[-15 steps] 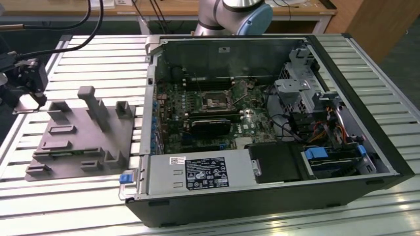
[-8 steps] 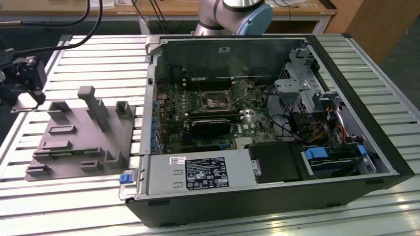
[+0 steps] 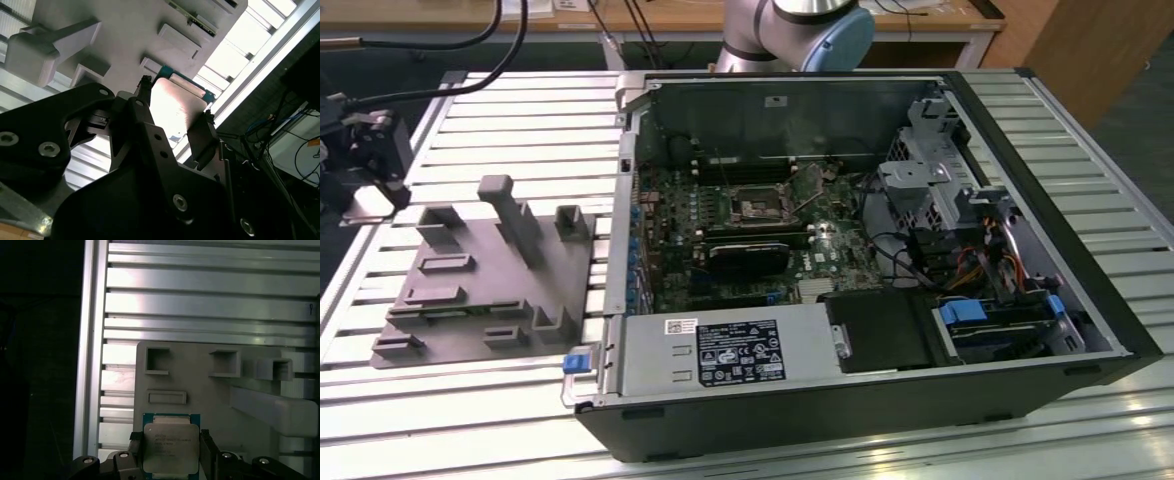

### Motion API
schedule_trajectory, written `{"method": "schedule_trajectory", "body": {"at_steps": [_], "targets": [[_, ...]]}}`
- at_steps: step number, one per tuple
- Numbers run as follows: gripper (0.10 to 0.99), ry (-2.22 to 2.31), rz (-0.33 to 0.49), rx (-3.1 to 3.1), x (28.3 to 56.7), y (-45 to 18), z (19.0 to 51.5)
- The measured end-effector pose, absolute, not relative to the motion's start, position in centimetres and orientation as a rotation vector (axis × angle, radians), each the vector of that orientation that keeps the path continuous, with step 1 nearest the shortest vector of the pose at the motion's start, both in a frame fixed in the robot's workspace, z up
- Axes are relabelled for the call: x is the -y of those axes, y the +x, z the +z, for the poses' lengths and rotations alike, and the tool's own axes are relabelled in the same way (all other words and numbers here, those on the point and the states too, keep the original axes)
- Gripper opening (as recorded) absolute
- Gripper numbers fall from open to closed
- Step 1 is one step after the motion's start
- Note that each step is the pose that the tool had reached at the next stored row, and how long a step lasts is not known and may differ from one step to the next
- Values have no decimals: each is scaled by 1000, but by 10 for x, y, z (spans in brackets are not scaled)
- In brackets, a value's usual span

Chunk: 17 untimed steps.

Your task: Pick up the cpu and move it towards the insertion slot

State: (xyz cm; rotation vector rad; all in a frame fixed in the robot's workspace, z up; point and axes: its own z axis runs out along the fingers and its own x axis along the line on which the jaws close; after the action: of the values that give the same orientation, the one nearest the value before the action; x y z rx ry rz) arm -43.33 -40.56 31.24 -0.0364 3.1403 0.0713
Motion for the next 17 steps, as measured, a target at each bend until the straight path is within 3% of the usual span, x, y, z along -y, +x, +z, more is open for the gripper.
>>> {"method": "schedule_trajectory", "body": {"at_steps": [17], "targets": [[541,-36,71,-3140,405,-433,329]]}}
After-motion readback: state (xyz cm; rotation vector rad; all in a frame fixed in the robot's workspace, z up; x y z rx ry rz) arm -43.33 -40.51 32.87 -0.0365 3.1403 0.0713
